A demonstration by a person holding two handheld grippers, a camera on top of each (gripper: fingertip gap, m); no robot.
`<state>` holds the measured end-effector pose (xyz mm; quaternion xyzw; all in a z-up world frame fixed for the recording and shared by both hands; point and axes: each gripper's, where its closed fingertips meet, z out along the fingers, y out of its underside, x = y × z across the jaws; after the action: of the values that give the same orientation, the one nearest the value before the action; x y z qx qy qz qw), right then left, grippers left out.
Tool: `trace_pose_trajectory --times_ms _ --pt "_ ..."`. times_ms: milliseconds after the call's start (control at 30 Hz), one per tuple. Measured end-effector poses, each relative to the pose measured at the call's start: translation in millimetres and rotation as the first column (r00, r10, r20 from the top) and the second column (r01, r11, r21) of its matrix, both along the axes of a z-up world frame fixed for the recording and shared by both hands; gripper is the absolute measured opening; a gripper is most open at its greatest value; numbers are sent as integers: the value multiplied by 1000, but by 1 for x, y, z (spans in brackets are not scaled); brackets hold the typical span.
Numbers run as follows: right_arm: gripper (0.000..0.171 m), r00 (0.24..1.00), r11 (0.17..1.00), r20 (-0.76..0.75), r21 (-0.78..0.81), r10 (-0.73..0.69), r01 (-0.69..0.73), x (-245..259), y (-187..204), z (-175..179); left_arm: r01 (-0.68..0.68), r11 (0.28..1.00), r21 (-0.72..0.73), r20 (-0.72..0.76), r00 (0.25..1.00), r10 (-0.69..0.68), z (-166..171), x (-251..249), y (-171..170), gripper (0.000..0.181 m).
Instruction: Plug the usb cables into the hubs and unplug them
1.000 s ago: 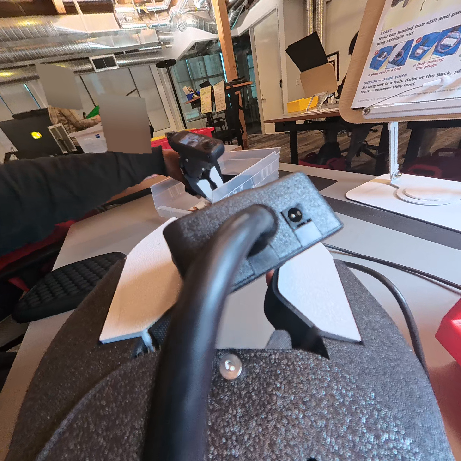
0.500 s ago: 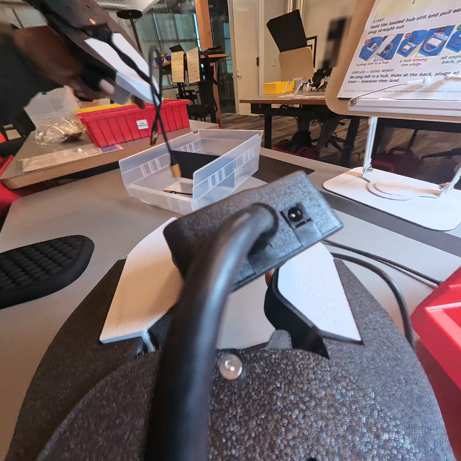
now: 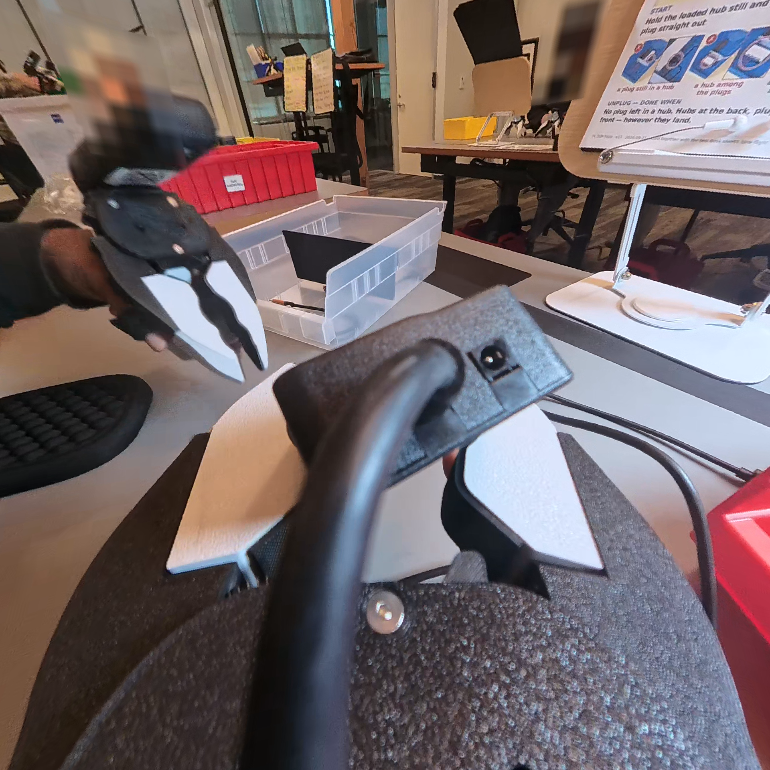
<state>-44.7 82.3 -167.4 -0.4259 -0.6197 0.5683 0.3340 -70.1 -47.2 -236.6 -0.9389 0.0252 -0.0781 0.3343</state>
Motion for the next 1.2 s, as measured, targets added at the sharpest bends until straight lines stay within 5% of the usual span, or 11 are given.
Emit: trace_pose_trajectory --times_ms 33,133,200,400,500,733,800,1000,1100,1200 --pt "71 1000 1000 2 -2 -1 1 -1 1 -1 65 998 -9 -113 992 -65 4 -4 -3 18" --pt "71 1000 1000 7 -3 -2 2 -2 1 -2 241 954 -180 -427 854 -297 -3 -17 -17 27" --pt "71 1000 1000 8 0 -4 4 -2 1 -3 326 892 -313 -497 745 -446 -17 -16 -24 33" --pt "71 1000 1000 12 2 -9 9 -3 2 -6 500 665 -554 -498 442 -746 -48 -4 -26 50" --pt "71 1000 1000 15 1 -7 7 -3 3 -7 536 590 -604 -475 352 -807 -55 -2 -20 46" --pt "71 1000 1000 16 -1 -1 1 -2 4 -6 609 605 -513 -400 454 -796 -60 20 -4 15" --pt "71 1000 1000 17 -4 1 -1 -2 5 -6 599 663 -448 -404 526 -748 -62 28 2 0" --pt "71 1000 1000 11 -5 3 -3 -1 4 -3 441 846 -299 -238 824 -513 -54 46 2 0" --pt "72 1000 1000 12 -5 4 -4 -1 4 -4 521 838 -163 -313 778 -544 -31 53 3 8" --pt "71 1000 1000 22 -13 3 -3 -3 5 -7 573 748 -335 -465 590 -660 -34 39 -3 35"
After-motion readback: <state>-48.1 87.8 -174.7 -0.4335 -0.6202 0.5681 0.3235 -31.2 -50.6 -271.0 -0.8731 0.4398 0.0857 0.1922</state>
